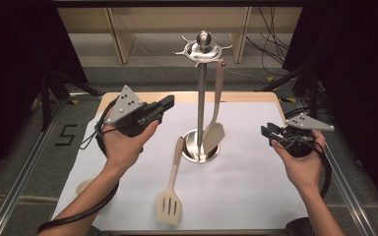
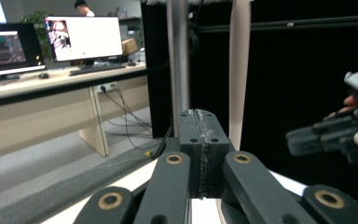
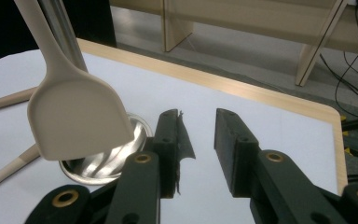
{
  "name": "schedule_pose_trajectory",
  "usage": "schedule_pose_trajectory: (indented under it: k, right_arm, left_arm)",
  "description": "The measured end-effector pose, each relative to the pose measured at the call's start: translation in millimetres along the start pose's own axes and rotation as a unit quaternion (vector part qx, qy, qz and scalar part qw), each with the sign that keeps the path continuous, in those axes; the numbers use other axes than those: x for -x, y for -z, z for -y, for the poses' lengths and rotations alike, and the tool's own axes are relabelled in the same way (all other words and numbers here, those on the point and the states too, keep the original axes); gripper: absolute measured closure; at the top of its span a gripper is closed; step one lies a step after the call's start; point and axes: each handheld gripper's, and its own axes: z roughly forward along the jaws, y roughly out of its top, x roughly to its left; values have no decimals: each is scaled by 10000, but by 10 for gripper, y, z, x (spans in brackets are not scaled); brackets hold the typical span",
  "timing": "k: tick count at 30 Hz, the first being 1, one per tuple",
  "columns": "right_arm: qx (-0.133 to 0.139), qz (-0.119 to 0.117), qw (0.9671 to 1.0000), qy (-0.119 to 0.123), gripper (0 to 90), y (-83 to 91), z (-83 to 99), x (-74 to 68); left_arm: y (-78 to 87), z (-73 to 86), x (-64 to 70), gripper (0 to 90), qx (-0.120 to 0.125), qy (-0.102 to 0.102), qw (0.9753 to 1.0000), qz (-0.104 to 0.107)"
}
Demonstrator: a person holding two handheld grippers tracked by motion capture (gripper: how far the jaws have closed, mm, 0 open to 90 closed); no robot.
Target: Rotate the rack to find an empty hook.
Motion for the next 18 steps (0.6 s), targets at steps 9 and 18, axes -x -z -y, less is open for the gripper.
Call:
schedule_pose_trajectory:
  k: [9,18]
  right_arm:
    - [55,10,9999,-133,707,-30,11,-46]
    - [-61,-35,9999,-105,707,-3,0,-24]
  left_arm:
    - [-270,-269,180,892,120,-47,9994,333]
    - [-455,-445,243,891,248,-145,9988,401]
